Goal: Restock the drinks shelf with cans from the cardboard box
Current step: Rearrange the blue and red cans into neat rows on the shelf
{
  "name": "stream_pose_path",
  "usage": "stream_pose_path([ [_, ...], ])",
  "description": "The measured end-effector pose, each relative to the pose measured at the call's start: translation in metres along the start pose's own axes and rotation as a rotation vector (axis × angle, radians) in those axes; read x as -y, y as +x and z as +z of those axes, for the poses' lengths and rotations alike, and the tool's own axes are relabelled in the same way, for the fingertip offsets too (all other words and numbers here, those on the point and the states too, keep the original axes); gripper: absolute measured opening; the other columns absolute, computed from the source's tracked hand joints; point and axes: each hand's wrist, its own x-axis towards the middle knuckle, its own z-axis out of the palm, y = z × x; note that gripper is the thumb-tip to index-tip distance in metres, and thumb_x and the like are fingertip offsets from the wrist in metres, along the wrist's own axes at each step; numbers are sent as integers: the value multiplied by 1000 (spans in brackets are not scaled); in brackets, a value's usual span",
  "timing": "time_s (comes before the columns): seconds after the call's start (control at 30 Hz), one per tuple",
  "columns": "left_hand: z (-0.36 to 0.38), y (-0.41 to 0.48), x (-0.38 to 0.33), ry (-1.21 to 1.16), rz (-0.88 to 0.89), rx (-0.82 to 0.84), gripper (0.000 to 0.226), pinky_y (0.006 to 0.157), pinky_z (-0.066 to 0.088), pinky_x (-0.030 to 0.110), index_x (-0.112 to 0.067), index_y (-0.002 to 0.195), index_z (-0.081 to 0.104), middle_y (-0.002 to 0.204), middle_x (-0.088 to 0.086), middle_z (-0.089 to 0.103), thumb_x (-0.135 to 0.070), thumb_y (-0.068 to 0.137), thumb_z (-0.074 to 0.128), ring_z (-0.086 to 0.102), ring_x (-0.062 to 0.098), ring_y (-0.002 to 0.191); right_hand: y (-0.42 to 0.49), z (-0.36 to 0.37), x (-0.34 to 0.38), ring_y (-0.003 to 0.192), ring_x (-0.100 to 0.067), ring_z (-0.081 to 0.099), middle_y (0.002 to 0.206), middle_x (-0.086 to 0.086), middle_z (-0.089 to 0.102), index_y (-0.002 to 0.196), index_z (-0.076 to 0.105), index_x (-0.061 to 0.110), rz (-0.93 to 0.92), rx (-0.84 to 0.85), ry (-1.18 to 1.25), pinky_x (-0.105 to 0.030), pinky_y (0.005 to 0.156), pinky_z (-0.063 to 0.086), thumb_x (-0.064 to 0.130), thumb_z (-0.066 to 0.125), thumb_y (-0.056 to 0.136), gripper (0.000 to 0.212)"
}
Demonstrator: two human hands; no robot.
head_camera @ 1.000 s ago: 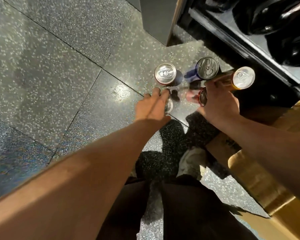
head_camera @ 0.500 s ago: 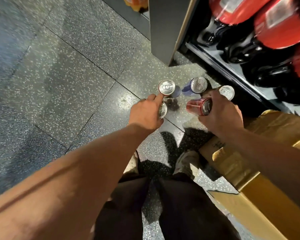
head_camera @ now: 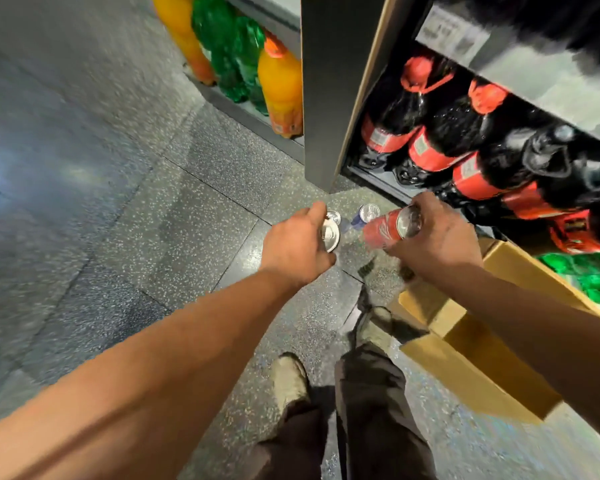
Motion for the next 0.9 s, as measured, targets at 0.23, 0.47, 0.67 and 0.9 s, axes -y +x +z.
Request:
stream_pose_path([
  [0.23,-105,-29,-36,-152,32,-80,48,62,42,32,-23,97,49,91,1,60,-37,62,79,55,26,79,-38,-98,48,66,-8,53,78,7,58,86,51,27,-20,-154,296,-19,54,35,52,74,49,50],
  [0.47,-214,-51,-79,-336,109,-133,68,61,44,29,-27,104,41,86,-1,60,-28,51,83,57,23,77,-65,-185,91,66,-10,62,81,5,60,99,38,39,98,-262,556,-29,54,51,32,83,52,65],
  [0.67,-290,-68,-113,-471,110,-212,63,59,50,32,-25,95,38,81,-4,61,-27,51,83,58,17,73,-86,-264,130,48,14,54,74,7,55,98,43,27,45,-445,746,-6,35,36,11,82,55,60],
  [0.9,-353,-84,-148,-656,283,-248,54,62,47,17,-33,89,50,85,-9,61,-14,51,83,55,6,72,-107,-346,154,75,-7,58,86,12,58,91,50,35,-9,-536,772,-25,60,43,17,84,53,54],
])
